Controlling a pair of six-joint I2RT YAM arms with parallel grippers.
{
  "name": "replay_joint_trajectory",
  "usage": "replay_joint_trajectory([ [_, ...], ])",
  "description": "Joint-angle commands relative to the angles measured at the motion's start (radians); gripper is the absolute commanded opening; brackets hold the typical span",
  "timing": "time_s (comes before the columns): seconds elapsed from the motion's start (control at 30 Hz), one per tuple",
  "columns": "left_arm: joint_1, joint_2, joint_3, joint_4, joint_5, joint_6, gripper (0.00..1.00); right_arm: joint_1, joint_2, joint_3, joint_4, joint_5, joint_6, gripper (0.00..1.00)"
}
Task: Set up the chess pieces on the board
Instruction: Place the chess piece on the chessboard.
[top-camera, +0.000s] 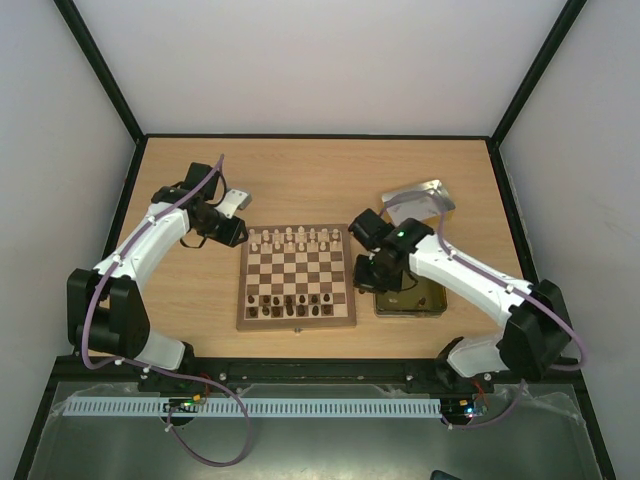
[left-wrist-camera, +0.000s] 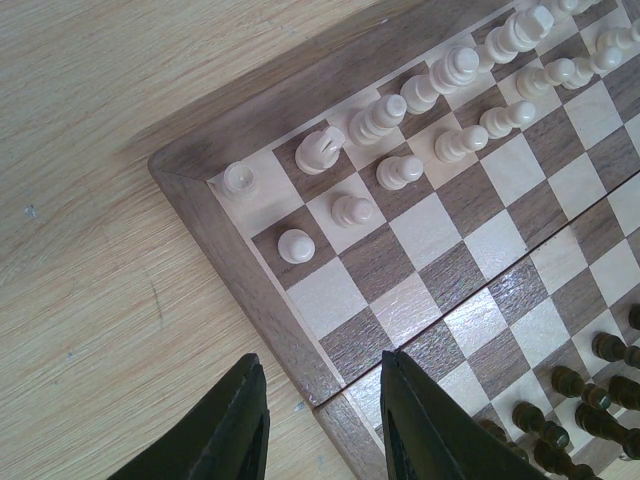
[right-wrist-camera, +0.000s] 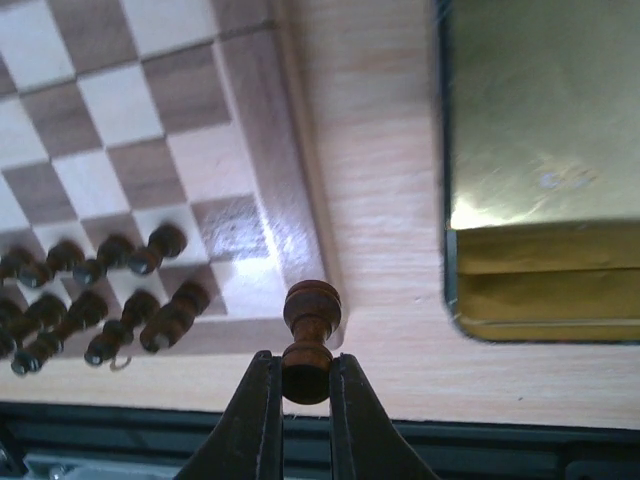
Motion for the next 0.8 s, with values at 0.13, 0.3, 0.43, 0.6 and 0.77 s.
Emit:
replay_joint_trajectory([
  [0.13, -0.006, -0.016, 0.015, -0.008, -0.003, 0.008, 0.33, 0.123, 0.067, 0.043, 0.013, -0.06, 0.049, 0.02],
  [0.3, -0.006, -0.022, 0.013, -0.008, -0.005, 0.009, 0.33, 0.14, 0.095, 0.023, 0.036, -0.066, 0.038, 0.02],
  [0.43, -0.006, -0.024, 0.011, -0.007, -0.008, 0.008, 0.33, 0.144, 0.116, 0.014, 0.051, -0.076, 0.027, 0.02],
  [0.6, -0.006, -0.02, 0.014, -0.007, -0.01, 0.009, 0.33, 0.146, 0.145, 0.008, 0.062, -0.087, 0.012, 0.02],
  [0.77, -0.006, -0.022, 0.011, -0.005, -0.011, 0.012, 0.33, 0.149, 0.171, -0.001, 0.076, -0.097, 0.0, 0.02],
])
